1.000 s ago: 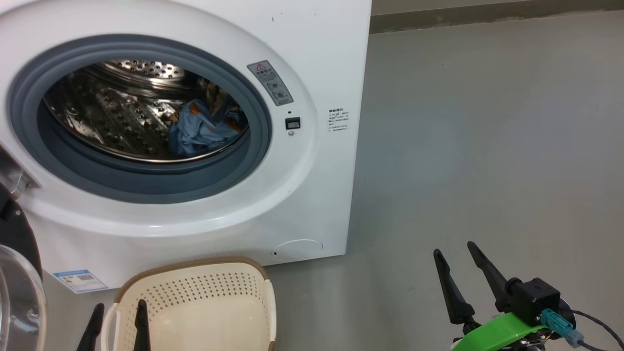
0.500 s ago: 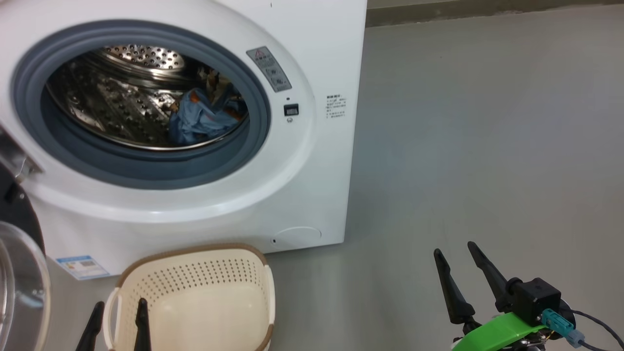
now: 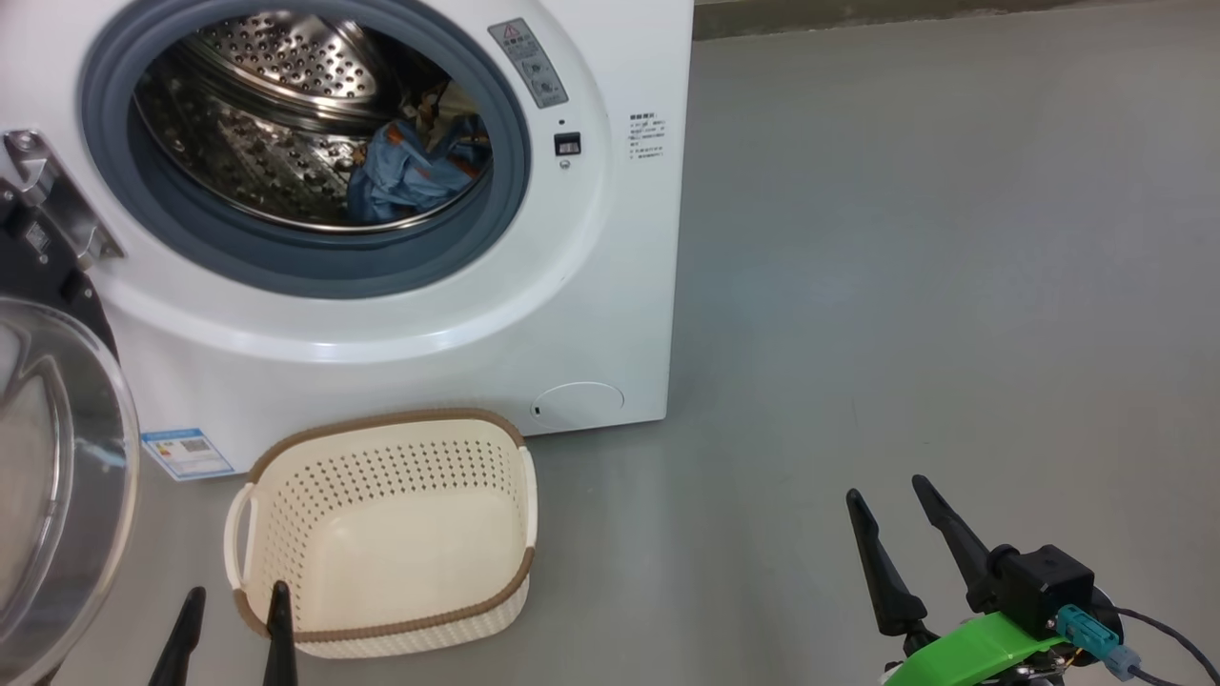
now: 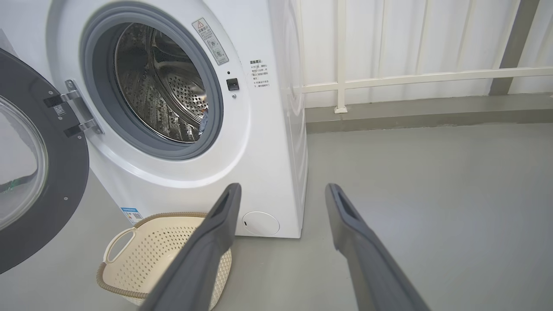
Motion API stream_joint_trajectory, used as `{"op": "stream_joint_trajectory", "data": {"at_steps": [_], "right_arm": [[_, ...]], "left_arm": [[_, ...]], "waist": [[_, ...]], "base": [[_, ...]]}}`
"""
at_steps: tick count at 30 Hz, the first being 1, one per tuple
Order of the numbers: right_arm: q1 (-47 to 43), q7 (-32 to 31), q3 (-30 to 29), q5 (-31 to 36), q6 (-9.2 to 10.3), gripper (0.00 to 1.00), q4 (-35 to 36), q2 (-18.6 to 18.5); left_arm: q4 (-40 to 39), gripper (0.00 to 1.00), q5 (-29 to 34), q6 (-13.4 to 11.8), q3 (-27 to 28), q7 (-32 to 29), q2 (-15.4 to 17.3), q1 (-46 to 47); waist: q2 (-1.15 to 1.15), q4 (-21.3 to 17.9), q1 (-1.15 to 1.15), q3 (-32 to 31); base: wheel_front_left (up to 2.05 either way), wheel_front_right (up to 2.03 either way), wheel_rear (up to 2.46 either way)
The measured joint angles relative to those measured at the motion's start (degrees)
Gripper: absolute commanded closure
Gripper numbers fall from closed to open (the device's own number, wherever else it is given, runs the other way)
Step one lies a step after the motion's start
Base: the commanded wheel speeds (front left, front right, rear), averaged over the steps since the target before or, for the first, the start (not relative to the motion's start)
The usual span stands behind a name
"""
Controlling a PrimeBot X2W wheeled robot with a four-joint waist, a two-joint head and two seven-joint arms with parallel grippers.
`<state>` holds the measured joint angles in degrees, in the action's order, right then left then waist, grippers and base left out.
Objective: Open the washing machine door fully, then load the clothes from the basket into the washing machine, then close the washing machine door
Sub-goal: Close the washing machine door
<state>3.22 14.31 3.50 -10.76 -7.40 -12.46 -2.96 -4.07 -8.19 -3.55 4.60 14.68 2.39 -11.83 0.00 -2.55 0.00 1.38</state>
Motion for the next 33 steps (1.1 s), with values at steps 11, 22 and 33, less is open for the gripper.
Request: {"op": "stream_joint_trajectory", "data": {"at_steps": [11, 22, 33], "right_arm": [[-0.19, 0.0, -0.02, 0.0, 0.0, 0.0, 0.03, 0.0], [-1.05, 0.0, -0.04, 0.01, 0.0, 0.0, 0.15, 0.01], [-1.05, 0.0, 0.73, -0.02, 0.0, 0.0, 0.57, 0.01]], "left_arm": [[-0.29, 0.0, -0.21, 0.3, -0.52, 0.0, 0.0, -0.01], [-0.04, 0.0, -0.21, 0.25, -0.4, 0.0, 0.0, -0.01], [0.53, 0.0, -1.31, -0.22, 1.15, -0.01, 0.0, -0.01]], "waist": [[0.0, 0.42, 0.0, -0.27], [0.0, 2.79, 0.0, -0.31], [0.0, 8.36, 0.0, -0.32]], "base": [[-0.18, 0.18, 0.0], [0.0, 0.0, 0.0], [0.0, 0.0, 0.0]]}}
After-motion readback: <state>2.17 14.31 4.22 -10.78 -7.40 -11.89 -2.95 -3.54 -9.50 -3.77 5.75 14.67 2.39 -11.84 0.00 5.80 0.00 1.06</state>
